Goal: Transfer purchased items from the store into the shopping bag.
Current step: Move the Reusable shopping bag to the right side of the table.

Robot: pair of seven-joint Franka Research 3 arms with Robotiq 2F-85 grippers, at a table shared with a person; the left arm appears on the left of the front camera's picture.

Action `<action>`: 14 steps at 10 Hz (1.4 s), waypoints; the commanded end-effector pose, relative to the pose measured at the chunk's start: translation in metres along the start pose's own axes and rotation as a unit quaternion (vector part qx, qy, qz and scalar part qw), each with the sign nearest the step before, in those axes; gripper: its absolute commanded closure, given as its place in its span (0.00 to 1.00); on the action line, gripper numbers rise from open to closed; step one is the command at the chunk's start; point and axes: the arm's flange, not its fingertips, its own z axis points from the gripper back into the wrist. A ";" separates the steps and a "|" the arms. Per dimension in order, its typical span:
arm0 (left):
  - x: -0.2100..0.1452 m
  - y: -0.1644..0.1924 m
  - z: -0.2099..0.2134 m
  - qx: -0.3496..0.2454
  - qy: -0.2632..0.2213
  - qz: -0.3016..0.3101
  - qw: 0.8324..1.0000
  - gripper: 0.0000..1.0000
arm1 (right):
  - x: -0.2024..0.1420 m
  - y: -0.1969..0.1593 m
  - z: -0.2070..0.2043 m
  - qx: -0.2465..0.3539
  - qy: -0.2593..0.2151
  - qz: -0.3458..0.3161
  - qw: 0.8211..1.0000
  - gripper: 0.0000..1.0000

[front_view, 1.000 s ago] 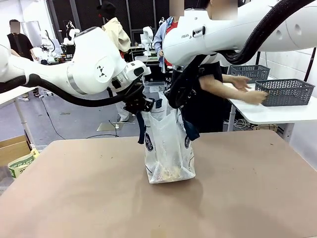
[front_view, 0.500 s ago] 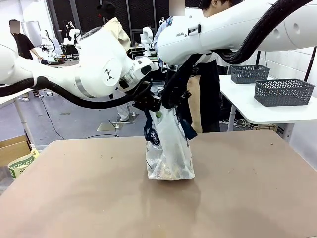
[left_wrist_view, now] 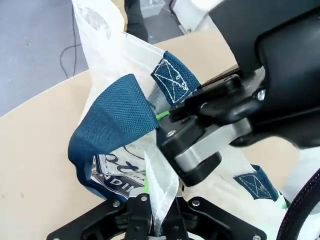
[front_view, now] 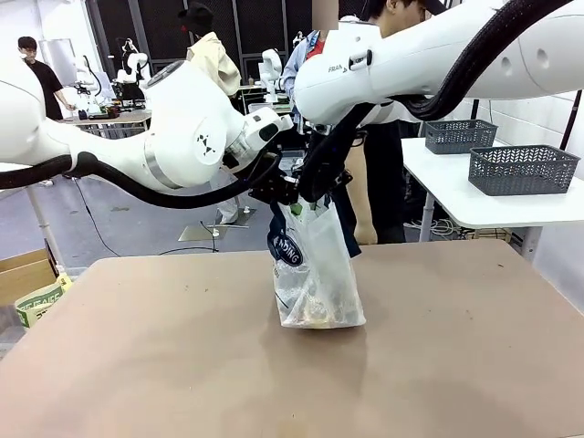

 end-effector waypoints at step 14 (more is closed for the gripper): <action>-0.017 -0.020 0.011 -0.038 0.009 -0.020 0.999 0.00 | 0.000 -0.004 -0.003 0.014 -0.001 0.000 1.000 1.00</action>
